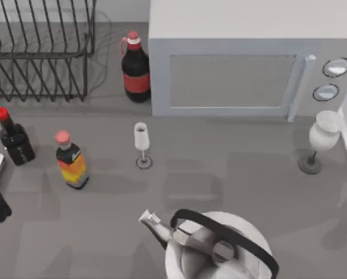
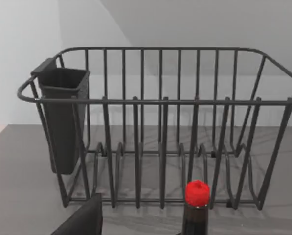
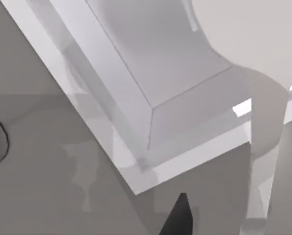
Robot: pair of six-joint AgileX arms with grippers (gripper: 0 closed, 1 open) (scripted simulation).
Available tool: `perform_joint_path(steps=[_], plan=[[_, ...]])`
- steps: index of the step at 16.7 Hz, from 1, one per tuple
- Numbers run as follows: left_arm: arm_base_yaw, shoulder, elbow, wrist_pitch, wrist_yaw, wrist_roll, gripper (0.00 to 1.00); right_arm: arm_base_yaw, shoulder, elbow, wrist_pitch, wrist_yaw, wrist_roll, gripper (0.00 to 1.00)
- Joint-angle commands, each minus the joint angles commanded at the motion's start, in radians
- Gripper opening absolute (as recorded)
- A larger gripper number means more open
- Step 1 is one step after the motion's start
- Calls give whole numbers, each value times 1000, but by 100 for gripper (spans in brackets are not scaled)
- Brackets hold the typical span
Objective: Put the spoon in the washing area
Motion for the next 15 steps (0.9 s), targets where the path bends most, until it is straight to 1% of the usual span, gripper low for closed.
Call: perform_joint_path(steps=[4, 8, 10, 13, 15], plan=[[0, 0, 0, 0, 0, 0, 100, 10, 298, 427, -148, -7, 0, 0], [0, 0, 0, 0, 0, 0, 100, 15, 604, 906, -302, 9, 2, 0], [0, 0, 0, 0, 0, 0, 100, 15, 738, 1114, -365, 22, 5, 0], [0, 0, 0, 0, 0, 0, 100, 12, 894, 1352, -435, 39, 10, 0], [0, 0, 0, 0, 0, 0, 100, 10, 969, 1459, -465, 49, 14, 0]])
